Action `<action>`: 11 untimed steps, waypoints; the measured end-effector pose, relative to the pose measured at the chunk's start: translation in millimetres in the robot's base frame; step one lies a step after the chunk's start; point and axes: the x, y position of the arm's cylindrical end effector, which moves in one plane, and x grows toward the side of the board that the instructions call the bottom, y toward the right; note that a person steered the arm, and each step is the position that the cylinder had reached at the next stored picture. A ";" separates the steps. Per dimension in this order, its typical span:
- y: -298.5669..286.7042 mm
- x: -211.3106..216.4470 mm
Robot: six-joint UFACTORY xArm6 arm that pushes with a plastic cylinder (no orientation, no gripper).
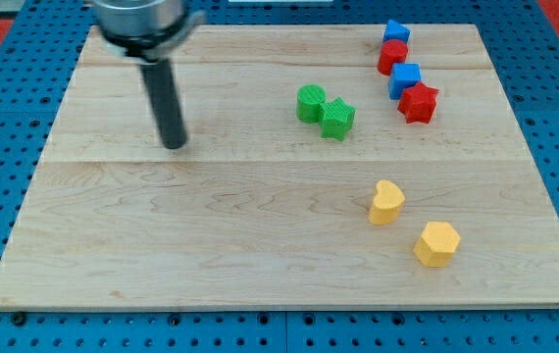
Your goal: Nudge the green circle down a bit
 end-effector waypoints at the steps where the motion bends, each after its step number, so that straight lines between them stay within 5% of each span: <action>1: -64.3 -20.5; 2: -61.5 -67.4; 4: 117.8 -74.4; 6: 151.1 -97.3; 8: 204.7 -20.5; 11: 276.9 21.1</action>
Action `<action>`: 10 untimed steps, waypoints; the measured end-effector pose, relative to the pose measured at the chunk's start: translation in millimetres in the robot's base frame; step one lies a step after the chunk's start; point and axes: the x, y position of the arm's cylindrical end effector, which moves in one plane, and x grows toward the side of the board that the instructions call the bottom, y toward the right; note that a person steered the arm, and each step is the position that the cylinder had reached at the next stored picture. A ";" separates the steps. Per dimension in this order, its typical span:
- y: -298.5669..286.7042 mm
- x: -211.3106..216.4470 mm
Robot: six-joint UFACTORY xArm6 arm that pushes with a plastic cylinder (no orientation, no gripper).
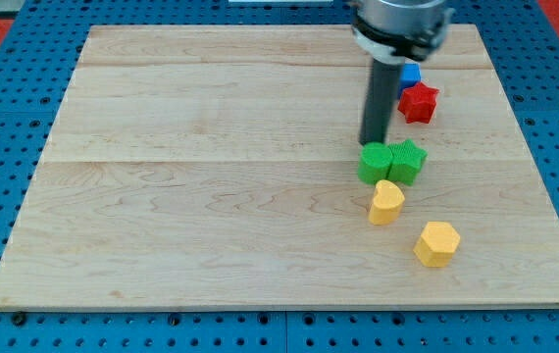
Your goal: Nudge the green circle down a bit
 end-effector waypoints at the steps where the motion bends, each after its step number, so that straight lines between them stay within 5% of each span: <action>1: 4.9 34.0; 3: 7.3 -10.1; 5: 44.4 67.5; 7: 9.8 6.3; 8: -46.9 33.6; 10: -24.1 59.4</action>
